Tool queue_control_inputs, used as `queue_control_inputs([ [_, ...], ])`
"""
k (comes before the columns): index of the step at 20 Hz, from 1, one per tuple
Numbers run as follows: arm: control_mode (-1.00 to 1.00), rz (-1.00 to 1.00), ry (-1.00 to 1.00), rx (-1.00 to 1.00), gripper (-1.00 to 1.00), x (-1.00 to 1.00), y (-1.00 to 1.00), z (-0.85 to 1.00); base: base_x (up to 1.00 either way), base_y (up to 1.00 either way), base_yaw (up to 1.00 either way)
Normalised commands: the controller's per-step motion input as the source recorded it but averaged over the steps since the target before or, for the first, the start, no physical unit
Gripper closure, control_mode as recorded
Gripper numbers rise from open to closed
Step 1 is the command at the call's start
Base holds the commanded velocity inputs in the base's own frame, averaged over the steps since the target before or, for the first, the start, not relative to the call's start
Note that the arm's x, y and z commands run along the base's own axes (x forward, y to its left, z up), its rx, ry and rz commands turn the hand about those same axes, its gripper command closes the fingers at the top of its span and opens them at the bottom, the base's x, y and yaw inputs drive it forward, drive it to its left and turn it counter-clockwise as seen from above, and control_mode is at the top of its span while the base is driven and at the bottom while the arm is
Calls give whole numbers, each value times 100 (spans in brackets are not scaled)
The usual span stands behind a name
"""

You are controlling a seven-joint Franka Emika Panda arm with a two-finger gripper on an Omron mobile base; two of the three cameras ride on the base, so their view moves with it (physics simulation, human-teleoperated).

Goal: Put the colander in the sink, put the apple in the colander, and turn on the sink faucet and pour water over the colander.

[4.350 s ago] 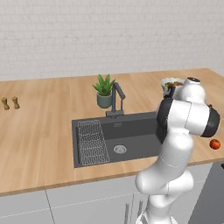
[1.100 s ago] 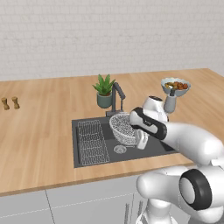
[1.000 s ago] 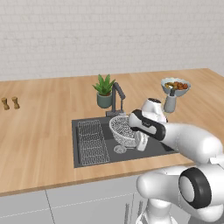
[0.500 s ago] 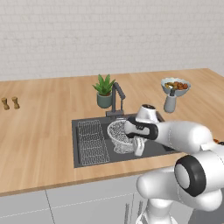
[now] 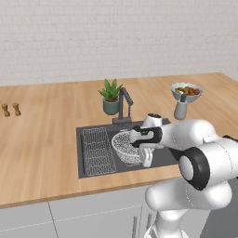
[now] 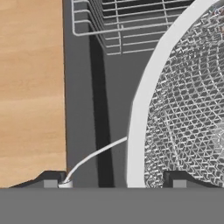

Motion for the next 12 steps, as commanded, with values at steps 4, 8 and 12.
queue_control_inputs([
  [4,-100,0,0,0,100,12,2,-15,0,0,0],
  [8,-100,0,0,0,100,18,0,-9,0,0,0],
  [12,-100,0,0,0,100,27,0,-15,0,0,0],
])
